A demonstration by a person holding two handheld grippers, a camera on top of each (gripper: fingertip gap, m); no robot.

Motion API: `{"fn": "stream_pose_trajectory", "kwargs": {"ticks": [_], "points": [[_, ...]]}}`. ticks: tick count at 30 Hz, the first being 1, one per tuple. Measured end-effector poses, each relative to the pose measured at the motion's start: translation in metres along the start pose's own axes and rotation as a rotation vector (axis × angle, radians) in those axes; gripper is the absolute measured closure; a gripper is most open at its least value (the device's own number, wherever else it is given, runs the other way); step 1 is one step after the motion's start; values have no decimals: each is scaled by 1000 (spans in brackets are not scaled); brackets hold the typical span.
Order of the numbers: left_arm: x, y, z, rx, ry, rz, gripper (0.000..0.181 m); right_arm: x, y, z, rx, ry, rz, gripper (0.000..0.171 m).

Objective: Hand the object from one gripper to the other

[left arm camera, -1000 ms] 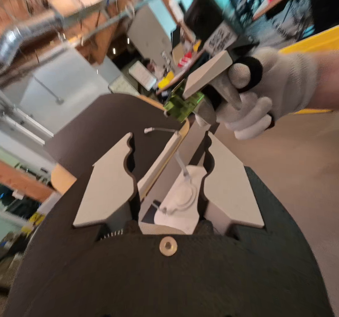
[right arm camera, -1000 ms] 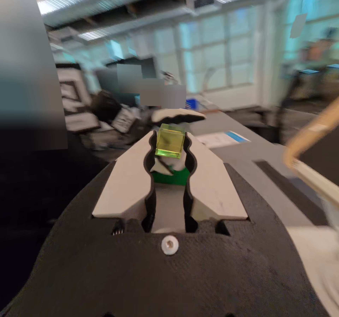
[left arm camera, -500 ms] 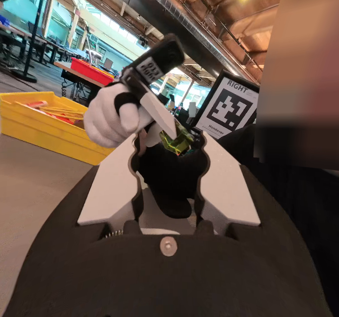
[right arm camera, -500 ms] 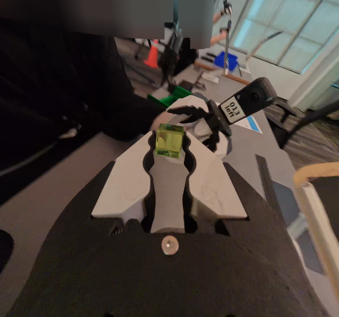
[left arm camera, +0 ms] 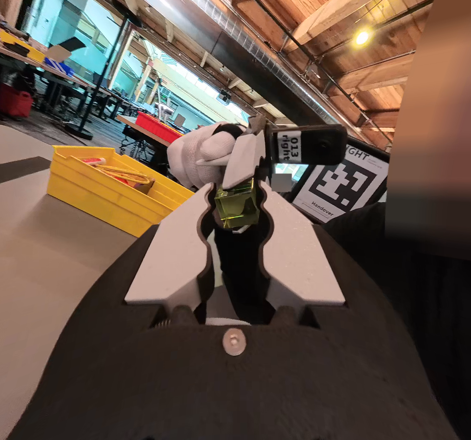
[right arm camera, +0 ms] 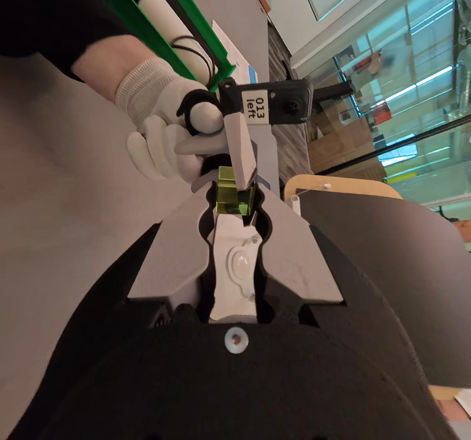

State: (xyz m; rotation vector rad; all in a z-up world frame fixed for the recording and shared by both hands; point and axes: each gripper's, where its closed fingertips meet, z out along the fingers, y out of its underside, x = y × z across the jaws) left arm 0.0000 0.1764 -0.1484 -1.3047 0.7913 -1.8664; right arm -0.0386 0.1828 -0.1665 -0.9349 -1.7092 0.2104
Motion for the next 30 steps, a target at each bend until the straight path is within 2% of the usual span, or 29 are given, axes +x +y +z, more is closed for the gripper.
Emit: {"fn": "stream_pose_trajectory", "kwargs": {"ticks": [1,3,5,8,11,15,18,20,22,23,26,28,30], "points": [[-2,-2,-1,1,-21,21,152,2,2,1,-20,21,-18,145],[-5,-4,-5,-9,-60,65,152,10,4,4,-54,81,-53,137],[-8,-7,-9,-23,-110,127,153,17,5,4,-79,134,-74,114],[-14,-12,-19,-66,-209,248,153,25,2,0,-61,175,-65,105],[-26,-16,-33,-192,-409,507,153,27,6,-5,-41,134,71,121],[-36,-25,-50,-408,-707,999,153,31,7,-7,113,-1,475,122],[-36,-30,-51,-522,-844,1275,152,43,8,-1,188,-17,687,134],[-37,-32,-48,-562,-903,1403,152,39,13,10,144,-41,768,137],[-44,-30,-48,-630,-975,1495,153,27,14,22,99,-84,783,138],[-50,-30,-50,-674,-1015,1536,153,27,16,26,86,-79,804,131],[-57,-24,-47,-697,-1026,1579,153,22,17,35,56,-95,850,130],[-59,-23,-45,-708,-1040,1616,153,18,27,44,-20,-72,848,132],[-60,-24,-44,-701,-1054,1615,153,22,29,48,-22,-32,831,141]]}}
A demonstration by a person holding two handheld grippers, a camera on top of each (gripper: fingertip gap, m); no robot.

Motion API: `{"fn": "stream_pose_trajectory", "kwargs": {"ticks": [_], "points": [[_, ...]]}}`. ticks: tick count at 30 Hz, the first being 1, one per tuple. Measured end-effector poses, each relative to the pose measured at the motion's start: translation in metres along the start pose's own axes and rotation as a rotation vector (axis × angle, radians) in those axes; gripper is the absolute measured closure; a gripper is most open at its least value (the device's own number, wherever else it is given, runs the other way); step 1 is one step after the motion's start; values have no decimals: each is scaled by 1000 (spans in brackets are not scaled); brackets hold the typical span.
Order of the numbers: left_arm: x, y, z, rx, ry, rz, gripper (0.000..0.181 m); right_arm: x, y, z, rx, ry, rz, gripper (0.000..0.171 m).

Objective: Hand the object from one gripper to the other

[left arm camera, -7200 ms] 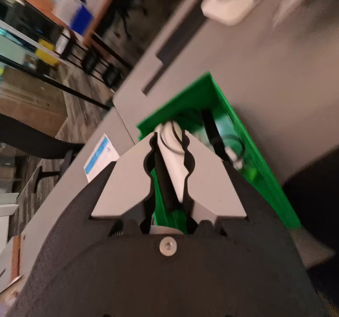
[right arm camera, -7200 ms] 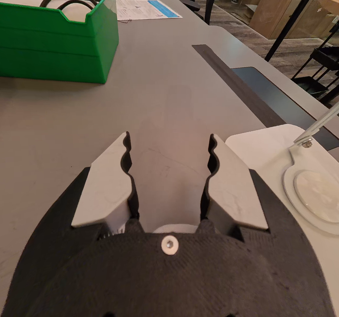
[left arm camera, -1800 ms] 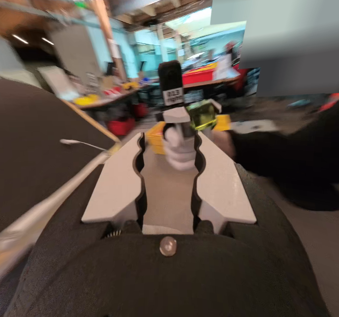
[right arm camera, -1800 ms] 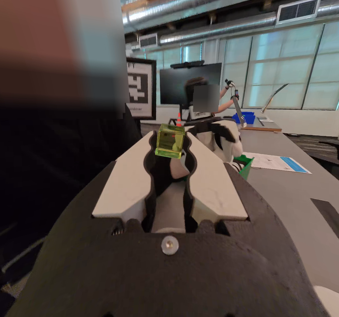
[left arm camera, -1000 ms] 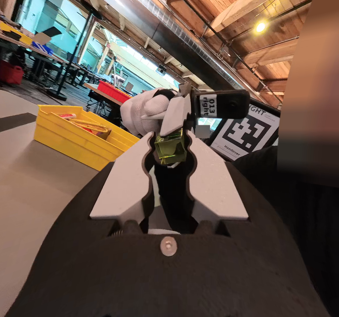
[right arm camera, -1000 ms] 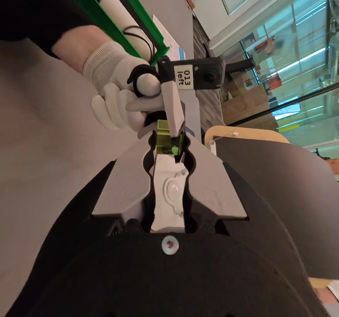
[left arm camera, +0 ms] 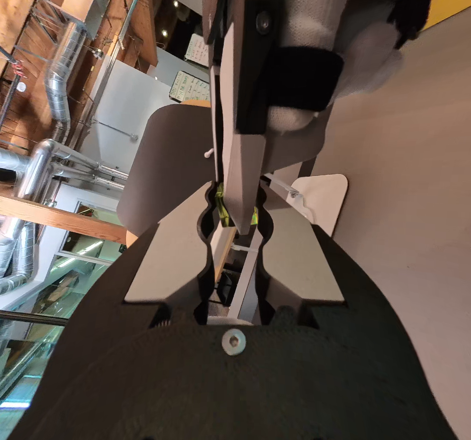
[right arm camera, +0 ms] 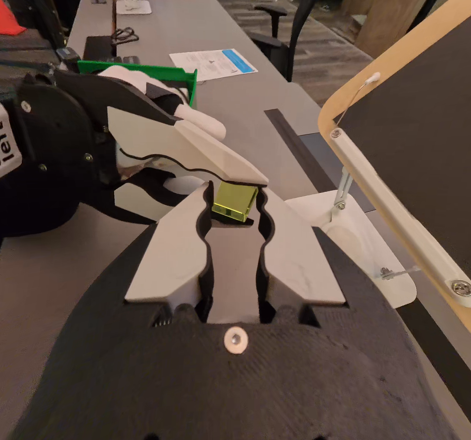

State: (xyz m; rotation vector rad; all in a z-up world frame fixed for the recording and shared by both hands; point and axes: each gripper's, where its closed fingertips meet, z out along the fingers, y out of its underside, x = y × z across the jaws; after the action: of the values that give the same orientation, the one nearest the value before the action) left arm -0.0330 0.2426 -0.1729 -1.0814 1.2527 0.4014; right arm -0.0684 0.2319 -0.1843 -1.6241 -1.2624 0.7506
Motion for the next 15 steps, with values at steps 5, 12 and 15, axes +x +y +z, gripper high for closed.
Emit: {"fn": "stream_pose_trajectory", "kwargs": {"ticks": [5,12,15], "points": [[-9,1,0,19,-26,-85,154,2,-11,-2,68,12,-22,143],[-9,-1,-11,148,275,-601,132,24,-30,-26,169,186,-245,144],[-16,-13,-18,273,452,-969,131,30,-34,-33,145,323,-467,143]]}}
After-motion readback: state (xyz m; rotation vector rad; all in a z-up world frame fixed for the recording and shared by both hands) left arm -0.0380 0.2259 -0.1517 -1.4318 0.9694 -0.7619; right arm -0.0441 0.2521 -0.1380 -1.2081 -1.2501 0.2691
